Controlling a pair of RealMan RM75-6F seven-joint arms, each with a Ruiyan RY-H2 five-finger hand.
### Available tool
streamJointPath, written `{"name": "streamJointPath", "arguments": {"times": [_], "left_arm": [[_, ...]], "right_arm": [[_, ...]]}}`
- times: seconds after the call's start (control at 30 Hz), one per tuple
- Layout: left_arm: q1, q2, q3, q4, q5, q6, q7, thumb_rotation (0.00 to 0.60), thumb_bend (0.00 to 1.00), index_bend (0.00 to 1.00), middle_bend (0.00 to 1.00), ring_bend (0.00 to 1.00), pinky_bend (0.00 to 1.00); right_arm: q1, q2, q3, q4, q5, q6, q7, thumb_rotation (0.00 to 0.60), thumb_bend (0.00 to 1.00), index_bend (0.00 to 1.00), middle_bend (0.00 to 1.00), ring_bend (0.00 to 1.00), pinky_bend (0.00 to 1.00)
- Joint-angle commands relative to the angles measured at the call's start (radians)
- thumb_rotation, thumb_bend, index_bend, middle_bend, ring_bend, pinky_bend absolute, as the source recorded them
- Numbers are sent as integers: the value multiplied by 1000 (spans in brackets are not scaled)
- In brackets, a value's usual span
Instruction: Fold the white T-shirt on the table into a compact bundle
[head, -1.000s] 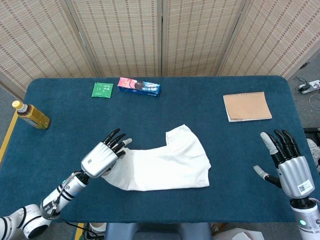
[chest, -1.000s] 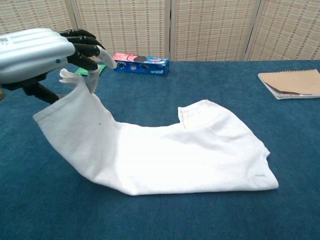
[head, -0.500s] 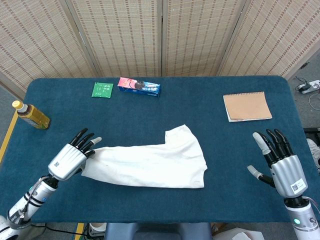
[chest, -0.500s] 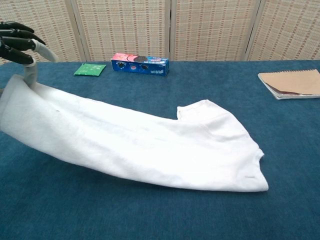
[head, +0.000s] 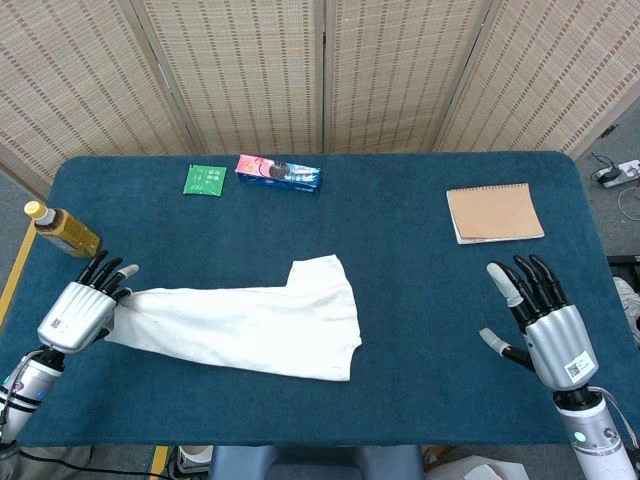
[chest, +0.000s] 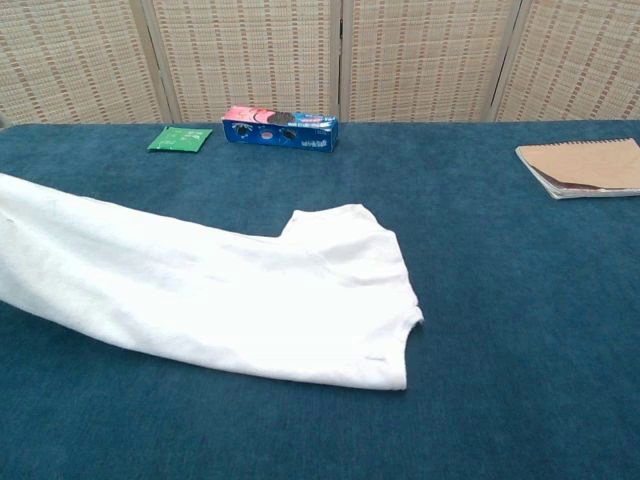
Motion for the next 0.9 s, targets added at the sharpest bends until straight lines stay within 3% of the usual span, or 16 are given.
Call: {"name": "streamJointPath", "arguments": {"times": [0.03,0.23,0.43,0.9], "left_arm": [[11,8,-4,4,-12,-10,-13,600,547,688,213,108,4],[-14,-4,-22,-41,11,-33,-23,600,547,686,213,108,4],[-78,-37,-53,-126,33,-102,45,600,548,687,213,108,4],[-211,-208,-145,-312,-131,-312,430,600,547,683,213,108,4]], "right_arm": [[1,-2,-1,3,0,-1,3,600,107,39,154,51,58],[-5,-1,-1,11,4,11,12,600,106,39,154,51,58],[-19,8,-2,18,10,34,24,600,107,45,154,50,58],[-47,18,-2,54,35,70,65,600,107,48,154,50,58]]}}
